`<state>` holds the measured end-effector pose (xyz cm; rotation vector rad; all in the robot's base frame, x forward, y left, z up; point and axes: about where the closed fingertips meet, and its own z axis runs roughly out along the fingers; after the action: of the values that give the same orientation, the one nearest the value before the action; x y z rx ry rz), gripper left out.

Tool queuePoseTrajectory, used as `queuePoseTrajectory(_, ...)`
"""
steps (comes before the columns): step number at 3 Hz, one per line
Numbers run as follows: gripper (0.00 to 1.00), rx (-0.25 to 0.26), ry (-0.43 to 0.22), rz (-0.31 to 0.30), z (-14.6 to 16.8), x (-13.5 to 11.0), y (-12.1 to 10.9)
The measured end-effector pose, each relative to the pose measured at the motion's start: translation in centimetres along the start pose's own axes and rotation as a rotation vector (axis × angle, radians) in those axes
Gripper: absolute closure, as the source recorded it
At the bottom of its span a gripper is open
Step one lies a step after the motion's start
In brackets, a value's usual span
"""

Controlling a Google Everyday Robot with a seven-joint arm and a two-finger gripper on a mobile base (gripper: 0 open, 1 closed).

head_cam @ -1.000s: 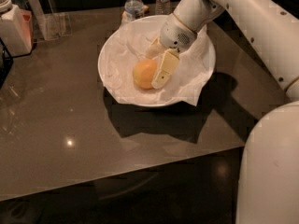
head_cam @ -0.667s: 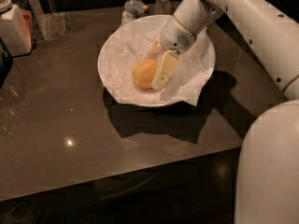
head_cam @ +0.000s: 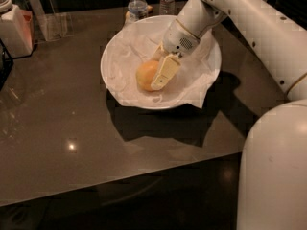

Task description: Pick orange from white bowl

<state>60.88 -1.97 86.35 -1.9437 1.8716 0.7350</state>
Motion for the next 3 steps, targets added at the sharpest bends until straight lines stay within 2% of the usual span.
queuePoseTrajectory(2,0.85,0.007,-0.005,0.023,-0.1,0.4,-0.2)
queuePoseTrajectory(3,1.0,0.033,-0.01,0.024,-1.0,0.3,0.2)
